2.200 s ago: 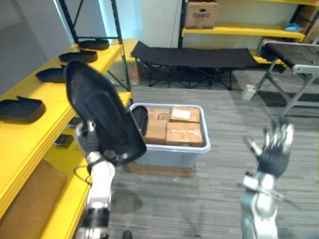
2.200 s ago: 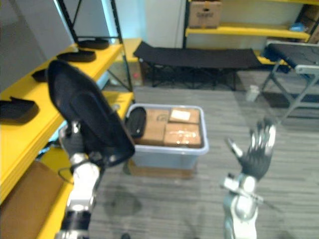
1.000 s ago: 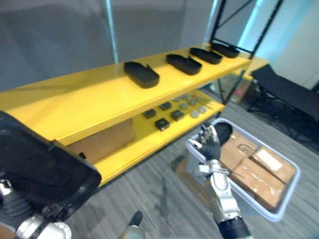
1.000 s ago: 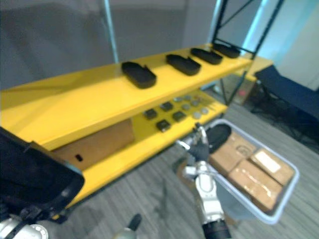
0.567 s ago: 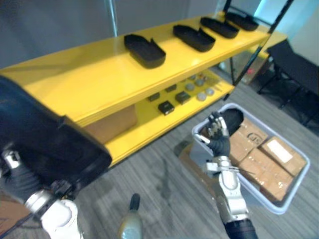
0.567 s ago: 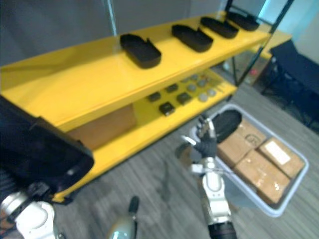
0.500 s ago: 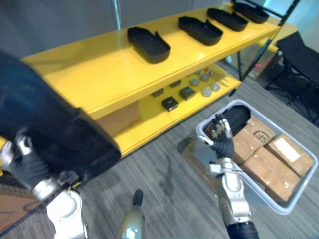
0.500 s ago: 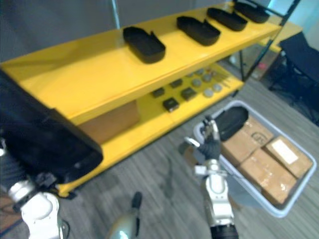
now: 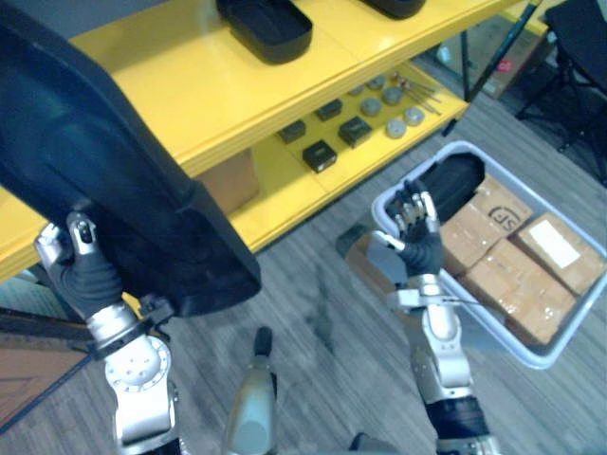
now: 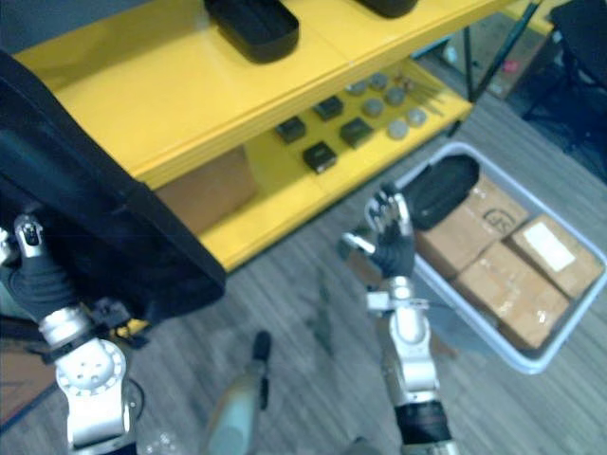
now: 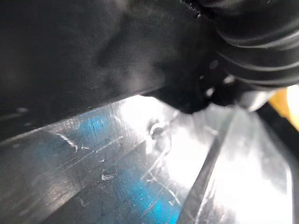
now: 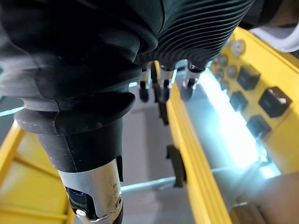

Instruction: Walk over and take plastic housings, then place them on the shelf

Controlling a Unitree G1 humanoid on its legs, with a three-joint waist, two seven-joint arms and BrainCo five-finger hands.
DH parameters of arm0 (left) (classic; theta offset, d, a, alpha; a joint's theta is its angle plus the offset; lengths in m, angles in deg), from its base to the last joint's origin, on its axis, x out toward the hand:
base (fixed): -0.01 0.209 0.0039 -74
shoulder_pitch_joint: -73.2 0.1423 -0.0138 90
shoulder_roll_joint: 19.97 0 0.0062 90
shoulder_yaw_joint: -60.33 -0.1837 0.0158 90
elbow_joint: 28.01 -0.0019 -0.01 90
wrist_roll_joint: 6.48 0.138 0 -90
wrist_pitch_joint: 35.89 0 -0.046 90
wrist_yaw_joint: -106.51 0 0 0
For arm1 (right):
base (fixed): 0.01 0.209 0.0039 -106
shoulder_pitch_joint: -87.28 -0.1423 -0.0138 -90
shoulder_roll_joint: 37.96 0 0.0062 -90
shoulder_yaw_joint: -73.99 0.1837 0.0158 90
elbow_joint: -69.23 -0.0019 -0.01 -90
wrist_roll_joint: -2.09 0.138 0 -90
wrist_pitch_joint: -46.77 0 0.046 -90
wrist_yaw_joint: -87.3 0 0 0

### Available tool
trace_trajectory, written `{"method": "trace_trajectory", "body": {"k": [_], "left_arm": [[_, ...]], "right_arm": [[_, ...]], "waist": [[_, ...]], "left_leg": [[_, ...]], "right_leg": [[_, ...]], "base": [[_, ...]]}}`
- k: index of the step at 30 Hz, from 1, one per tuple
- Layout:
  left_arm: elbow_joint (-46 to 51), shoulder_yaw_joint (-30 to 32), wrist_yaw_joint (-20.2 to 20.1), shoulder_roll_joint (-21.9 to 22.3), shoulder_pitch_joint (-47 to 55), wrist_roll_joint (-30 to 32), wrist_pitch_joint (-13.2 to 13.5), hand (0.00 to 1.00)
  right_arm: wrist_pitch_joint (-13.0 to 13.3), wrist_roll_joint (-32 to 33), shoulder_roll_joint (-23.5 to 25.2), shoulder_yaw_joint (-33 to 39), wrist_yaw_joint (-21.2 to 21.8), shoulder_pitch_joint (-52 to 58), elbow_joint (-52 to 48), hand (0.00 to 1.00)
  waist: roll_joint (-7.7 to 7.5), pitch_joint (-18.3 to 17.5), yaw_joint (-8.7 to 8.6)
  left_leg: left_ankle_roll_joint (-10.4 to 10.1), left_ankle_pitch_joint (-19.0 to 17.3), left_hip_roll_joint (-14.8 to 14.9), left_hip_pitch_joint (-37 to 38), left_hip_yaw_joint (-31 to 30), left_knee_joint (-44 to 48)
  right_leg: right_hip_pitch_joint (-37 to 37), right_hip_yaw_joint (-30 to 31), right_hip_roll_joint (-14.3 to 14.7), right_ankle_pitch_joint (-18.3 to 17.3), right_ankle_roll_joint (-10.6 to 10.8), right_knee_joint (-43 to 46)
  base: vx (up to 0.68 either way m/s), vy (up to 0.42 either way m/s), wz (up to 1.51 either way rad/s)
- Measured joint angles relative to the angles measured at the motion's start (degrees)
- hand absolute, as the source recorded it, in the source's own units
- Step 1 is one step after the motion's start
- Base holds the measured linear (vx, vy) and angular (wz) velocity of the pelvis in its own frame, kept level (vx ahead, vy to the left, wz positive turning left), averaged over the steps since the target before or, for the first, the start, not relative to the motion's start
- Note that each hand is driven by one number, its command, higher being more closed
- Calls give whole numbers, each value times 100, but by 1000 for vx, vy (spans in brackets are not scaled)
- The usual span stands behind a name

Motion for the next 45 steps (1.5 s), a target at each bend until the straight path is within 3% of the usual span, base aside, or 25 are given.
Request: {"method": "trace_trajectory", "body": {"k": [2, 3, 4, 6, 8, 9, 12, 14, 15, 17, 18, 19, 20, 21, 22, 23, 24, 25, 26, 27, 28, 35, 37, 42, 45], "left_arm": [[49, 105, 9, -96, 46, -1, 6, 100], [43, 91, 9, -79, 88, -1, 3, 100], [-41, 32, 4, -78, 19, 1, -36, 100], [-53, -69, -32, -109, 32, 6, -73, 100], [-45, -82, -28, -298, 35, 1, -75, 100], [-39, -60, -28, -335, 46, 9, -75, 100], [0, 62, 14, -336, 89, 18, -80, 100], [0, 65, 14, -342, 83, 17, -80, 100], [-30, 54, 13, -335, 54, 18, -85, 100], [-62, 45, 12, -326, -2, 18, -90, 100], [-100, 40, 7, -298, -28, 24, -93, 100], [-109, 39, 7, -289, -20, 25, -93, 100], [-110, 41, -13, -298, 21, 35, -91, 100], [-150, 41, -31, -257, 38, 56, -65, 100], [-178, -19, -103, -31, 153, 66, -72, 100], [-201, -75, -182, 42, 149, 72, -69, 100], [-208, -98, -197, 46, 127, 71, -70, 100], [-234, -178, -232, 43, 3, 71, -70, 100], [-255, -189, -243, 38, -156, 67, -71, 100], [-258, -188, -245, 35, -228, 68, -74, 100], [-251, -162, -241, 24, -288, 60, -73, 100], [-910, 125, -451, -777, -704, 75, -383, 100], [-1306, 334, -453, -1114, -1044, 92, -510, 100], [-3045, 601, -472, -2840, -2724, 62, -788, 100], [-3721, 470, -588, -3289, -3341, 32, -887, 100]], "right_arm": [[14, 1, 46, 43, -21, -40, 2, 0], [14, 0, 30, 43, -20, -29, -12, 0], [-4, -17, 27, 99, -51, -48, -3, 0], [-60, -21, -42, 187, -94, -116, 5, 0], [-69, -21, -71, 337, -183, -242, 11, 0], [-69, -24, -90, 375, -207, -300, 11, 0], [-66, -194, -301, 577, -342, -787, 10, 0], [-65, -261, -435, 652, -427, -980, 12, 0], [-65, -328, -512, 776, -442, -1056, 11, 0], [-84, -470, -565, 943, -483, -1016, 11, 0], [-101, -555, -595, 1096, -546, -990, 11, 0], [-101, -608, -606, 1158, -547, -988, 9, 0], [-101, -645, -631, 1234, -550, -970, -4, 0], [-93, -647, -696, 1245, -552, -960, -18, 0], [-92, -707, -919, 1245, -553, -950, -27, 0], [-94, -793, -1226, 1326, -545, -940, -167, 0], [-95, -818, -1289, 1378, -545, -935, -211, 0], [-94, -871, -1492, 1635, -546, -936, -378, 0], [-80, -868, -1628, 1907, -552, -958, -556, 0], [-67, -862, -1692, 2039, -553, -969, -650, 0], [-28, -847, -1820, 2243, -553, -1070, -706, 0], [127, -417, -1579, 2881, -395, -647, -1638, 0], [187, -219, -1337, 2978, -286, -299, -1892, 0], [147, 298, -578, 2784, 46, 1223, -2054, 0], [126, 546, -494, 2554, 249, 1791, -2088, 0]], "waist": [[-60, -28, 61], [-29, -76, 16], [-103, -87, -80], [-147, -100, -189], [-140, -98, -192], [-135, -99, -192], [-5, -210, -194], [9, -218, -194], [12, -219, -199], [16, -219, -272], [-1, -232, -308], [-11, -259, -310], [-81, -430, -325], [-19, -510, -337], [341, -704, -343], [542, -843, -389], [569, -860, -433], [559, -854, -541], [537, -843, -605], [546, -849, -620], [665, -917, -606], [258, -1153, -820], [245, -1163, -898], [301, -1159, -1198], [345, -1167, -1295]], "left_leg": [[324, -1269, -112, -339, 427, 1984], [306, -1652, -165, -178, 527, 1885], [333, -1846, -386, -82, 405, 1794], [422, -1835, -667, 379, 223, 1373], [537, -1758, -827, 1101, -49, 870], [549, -1727, -832, 1307, -81, 729], [512, -1690, -830, 1987, -336, 205], [477, -1708, -822, 2122, -379, 127], [371, -1772, -824, 2205, -455, 125], [193, -1879, -839, 2300, -652, 174], [-40, -2021, -841, 2486, -756, 242], [-170, -2100, -841, 2576, -831, 284], [-466, -2303, -830, 2622, -912, 447], [-606, -2441, -760, 2609, -1004, 561], [-712, -2573, -388, 2530, -1179, 723], [-848, -2511, -125, 2415, -1093, 718], [-914, -2473, -78, 2375, -1032, 721], [-948, -2343, 99, 2251, -495, 693], [-859, -2362, 279, 2262, 249, 357], [-783, -2277, 331, 2317, 560, 47], [-558, -1659, 381, 2513, 807, -585], [-530, -1583, 102, 2852, 1010, -850], [-530, -1583, 69, 2967, 1099, -869], [-529, -1583, 40, 3086, 1627, -1016], [-530, -1584, 11, 3205, 1831, -998]], "right_leg": [[27, 5, -191, -338, -418, 430], [33, 32, -179, -299, -430, 762], [-367, 193, -504, -113, -508, 1954], [-1056, 653, -805, 962, -975, 3683], [-1454, 901, -714, 764, -835, 4971], [-1521, 878, -664, 692, -830, 5105], [-1883, 78, -635, 248, -830, 4167], [-2033, 98, -482, 219, -804, 3117], [-2229, 750, -192, 358, -565, 2077], [-2371, 1503, 20, 561, -248, 1546], [-2390, 1856, 57, 733, -37, 1354], [-2356, 1902, 56, 808, -25, 1274], [-2271, 1857, 41, 1308, -254, 1045], [-2228, 1791, 78, 1331, -186, 1054], [-2056, 1459, 378, 1322, -328, 1015], [-1836, 1080, 513, 1253, -457, 767], [-1785, 978, 513, 1248, -466, 714], [-1582, 718, 484, 1250, -494, 523], [-1399, 544, 429, 1257, -504, 337], [-1347, 470, 419, 1260, -507, 277], [-1337, 465, 491, 1261, -505, 235], [-915, 552, 397, 1562, -315, -553], [-861, 644, 374, 1573, -299, -578], [-1130, 1157, 434, 1582, -287, -605], [-1156, 1432, 436, 1588, -278, -641]], "base": [[70, 196, 8], [194, 214, 46], [250, 205, 75], [321, 229, 86], [382, 170, 66], [402, 129, 56], [444, 80, 43], [300, -22, 35], [248, -63, 42], [343, -198, 66], [385, -307, 70], [408, -392, 73], [289, -317, 59], [364, -381, 73], [410, -380, 86], [339, -293, 82], [282, -241, 113], [152, -138, 112], [185, -159, 112], [173, -102, 56], [150, -23, 5], [91, 52, -12], [62, 44, -27], [20, 12, -46], [26, 9, -57]]}}
